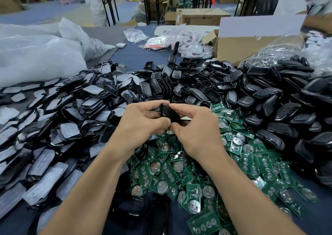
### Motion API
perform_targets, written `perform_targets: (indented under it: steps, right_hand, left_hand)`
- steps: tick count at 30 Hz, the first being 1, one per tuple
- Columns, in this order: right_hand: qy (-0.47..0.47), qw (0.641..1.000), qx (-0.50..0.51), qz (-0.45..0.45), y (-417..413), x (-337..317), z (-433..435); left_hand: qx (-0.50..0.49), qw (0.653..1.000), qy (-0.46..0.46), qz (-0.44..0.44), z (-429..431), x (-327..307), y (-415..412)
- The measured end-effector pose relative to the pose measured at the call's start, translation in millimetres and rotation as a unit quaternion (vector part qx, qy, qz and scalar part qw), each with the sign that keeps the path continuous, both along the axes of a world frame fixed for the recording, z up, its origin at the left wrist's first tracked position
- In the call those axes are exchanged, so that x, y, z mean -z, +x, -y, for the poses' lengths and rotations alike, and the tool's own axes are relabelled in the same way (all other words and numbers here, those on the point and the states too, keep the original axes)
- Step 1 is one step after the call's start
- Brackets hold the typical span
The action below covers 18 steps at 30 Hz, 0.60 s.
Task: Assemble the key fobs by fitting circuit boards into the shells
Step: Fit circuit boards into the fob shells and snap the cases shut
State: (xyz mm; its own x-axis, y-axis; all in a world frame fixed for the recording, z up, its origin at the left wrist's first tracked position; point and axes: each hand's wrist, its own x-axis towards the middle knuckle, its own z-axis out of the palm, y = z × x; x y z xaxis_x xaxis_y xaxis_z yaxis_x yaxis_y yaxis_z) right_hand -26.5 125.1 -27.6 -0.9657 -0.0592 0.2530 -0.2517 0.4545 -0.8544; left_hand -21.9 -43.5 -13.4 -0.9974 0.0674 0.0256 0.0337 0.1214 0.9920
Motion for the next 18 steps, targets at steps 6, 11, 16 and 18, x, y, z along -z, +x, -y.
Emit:
perform_targets:
  steps: [6,11,16,18]
  right_hand:
    - [0.018,0.999,0.02,-0.043,6.2,-4.6,3.0]
    - [0.002,0.999,0.023,-0.048,5.7,-7.6,3.8]
    - [-0.005,1.0,-0.009,-0.026,0.7,-5.6,0.5]
    - [-0.097,0.993,-0.041,0.047,-1.1,-6.5,-1.3]
  left_hand:
    - [-0.005,1.0,0.022,0.004,-0.1,-0.3,-1.0]
    - [-0.002,0.999,0.05,0.016,3.2,-1.8,-1.5]
    - [-0.015,0.999,0.038,0.015,3.5,-1.4,-0.1]
    - [-0.032,0.998,0.048,0.015,4.2,-1.8,-0.2]
